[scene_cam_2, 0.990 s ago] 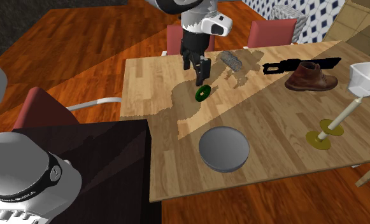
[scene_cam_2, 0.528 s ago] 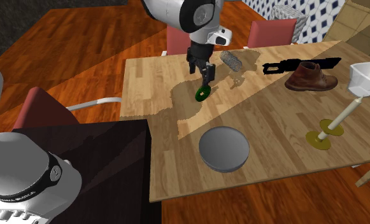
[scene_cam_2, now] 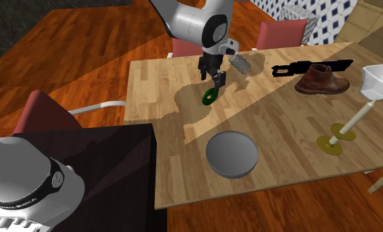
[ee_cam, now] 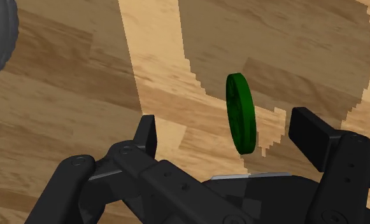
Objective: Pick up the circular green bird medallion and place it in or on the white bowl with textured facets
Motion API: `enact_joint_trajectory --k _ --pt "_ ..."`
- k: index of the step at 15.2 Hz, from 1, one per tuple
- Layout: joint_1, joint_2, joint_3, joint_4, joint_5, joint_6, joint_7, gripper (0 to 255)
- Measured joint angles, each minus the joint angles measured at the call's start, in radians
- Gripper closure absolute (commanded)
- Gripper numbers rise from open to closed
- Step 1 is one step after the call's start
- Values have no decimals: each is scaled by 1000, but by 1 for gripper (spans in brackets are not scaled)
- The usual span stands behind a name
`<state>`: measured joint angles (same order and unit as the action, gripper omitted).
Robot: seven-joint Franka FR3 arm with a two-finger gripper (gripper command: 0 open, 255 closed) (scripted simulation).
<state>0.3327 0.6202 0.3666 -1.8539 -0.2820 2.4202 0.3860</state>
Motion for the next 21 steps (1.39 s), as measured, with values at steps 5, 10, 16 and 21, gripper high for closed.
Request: enact_joint_trajectory --k 5,10,16,21 --pt "87 186 -34 201 -51 -15 13 0" --pt "129 298 -55 308 -73 -8 16 0" --pt "141 353 -68 342 -82 14 19 0" --pt "141 355 -69 344 -82 15 19 0"
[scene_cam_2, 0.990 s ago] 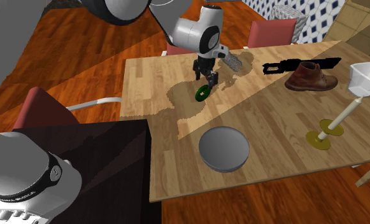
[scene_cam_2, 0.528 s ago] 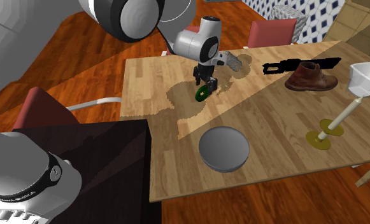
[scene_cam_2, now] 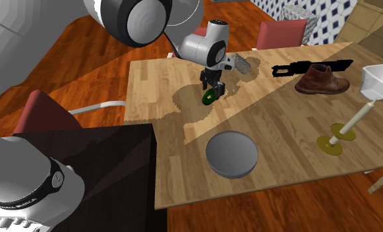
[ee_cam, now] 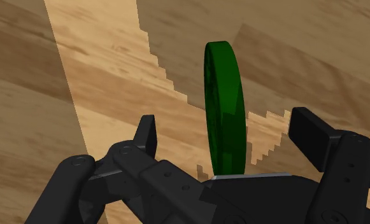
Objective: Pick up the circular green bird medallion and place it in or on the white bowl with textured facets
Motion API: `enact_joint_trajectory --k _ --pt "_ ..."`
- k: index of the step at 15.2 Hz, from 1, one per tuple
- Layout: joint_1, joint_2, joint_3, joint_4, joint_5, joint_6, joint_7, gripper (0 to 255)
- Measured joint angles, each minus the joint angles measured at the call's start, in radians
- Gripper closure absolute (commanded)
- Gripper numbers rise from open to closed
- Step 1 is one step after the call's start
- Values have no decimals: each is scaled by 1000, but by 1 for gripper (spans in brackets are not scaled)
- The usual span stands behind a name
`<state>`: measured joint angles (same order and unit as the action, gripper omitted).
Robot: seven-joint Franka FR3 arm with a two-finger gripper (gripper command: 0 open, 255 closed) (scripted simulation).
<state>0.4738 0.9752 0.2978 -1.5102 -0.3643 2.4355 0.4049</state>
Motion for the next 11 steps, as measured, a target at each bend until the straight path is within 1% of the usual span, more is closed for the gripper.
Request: enact_joint_trajectory --k 1,11 --pt "0 0 0 0 0 0 0 255" --pt "0 0 0 0 0 0 0 255"
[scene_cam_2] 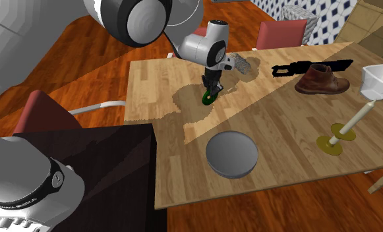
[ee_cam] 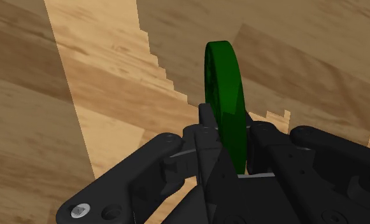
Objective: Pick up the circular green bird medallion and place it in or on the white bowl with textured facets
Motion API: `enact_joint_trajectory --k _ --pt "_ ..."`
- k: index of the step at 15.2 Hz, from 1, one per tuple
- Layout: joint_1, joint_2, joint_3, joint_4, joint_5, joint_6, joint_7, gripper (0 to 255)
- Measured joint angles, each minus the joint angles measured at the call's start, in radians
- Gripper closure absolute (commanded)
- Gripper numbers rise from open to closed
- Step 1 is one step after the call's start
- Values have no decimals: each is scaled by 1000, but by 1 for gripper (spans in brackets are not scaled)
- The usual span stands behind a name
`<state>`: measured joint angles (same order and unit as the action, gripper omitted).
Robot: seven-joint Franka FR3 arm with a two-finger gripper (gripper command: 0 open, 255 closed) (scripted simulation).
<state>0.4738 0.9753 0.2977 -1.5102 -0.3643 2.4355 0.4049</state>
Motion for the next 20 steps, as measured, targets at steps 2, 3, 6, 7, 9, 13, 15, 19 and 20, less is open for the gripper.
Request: enact_joint_trajectory --k 2,3,6,7,9,13,15,19,20 --pt "-3 -14 4 -7 3 -8 -1 255" --pt "-5 -25 6 -13 4 -12 -1 255" --pt "-11 -57 14 -31 10 -26 -2 255" --pt "-14 -69 18 -33 13 -36 -5 255" --pt "-19 -88 23 -40 18 -50 -8 255" --pt "-28 -132 35 -60 28 -73 -12 255" --pt "-31 -147 40 -58 33 -90 -15 255" --pt "-39 -185 51 -68 44 -119 -20 255" --pt "-41 -198 55 -75 47 -125 -20 255"
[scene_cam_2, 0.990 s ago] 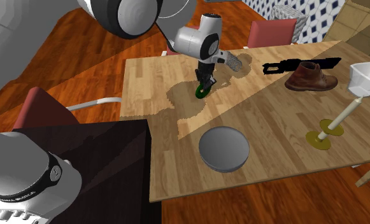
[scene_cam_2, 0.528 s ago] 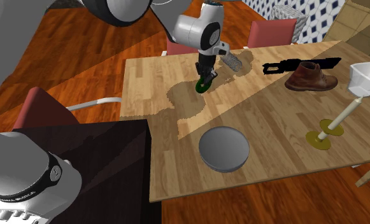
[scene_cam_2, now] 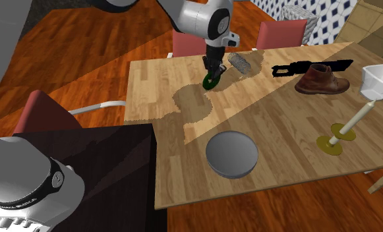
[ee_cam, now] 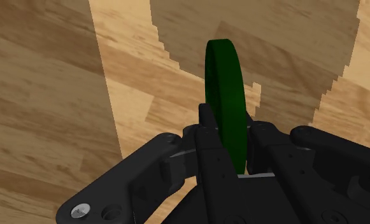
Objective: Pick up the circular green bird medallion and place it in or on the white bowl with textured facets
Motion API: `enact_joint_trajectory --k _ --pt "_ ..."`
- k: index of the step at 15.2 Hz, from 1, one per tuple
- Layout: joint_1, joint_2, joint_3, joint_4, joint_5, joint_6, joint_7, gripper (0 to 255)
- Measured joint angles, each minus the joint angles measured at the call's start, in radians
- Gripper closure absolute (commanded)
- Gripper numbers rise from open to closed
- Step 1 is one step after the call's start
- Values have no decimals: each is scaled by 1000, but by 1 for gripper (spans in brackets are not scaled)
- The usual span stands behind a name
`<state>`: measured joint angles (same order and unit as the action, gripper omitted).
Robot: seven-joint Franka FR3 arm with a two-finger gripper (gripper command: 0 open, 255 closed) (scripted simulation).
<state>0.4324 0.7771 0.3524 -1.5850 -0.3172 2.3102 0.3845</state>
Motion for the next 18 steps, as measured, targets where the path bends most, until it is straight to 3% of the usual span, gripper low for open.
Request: enact_joint_trajectory --k 13,18 --pt "-20 -104 32 7 38 -109 -20 255" --pt "-111 -204 39 -142 62 -57 -87 255"
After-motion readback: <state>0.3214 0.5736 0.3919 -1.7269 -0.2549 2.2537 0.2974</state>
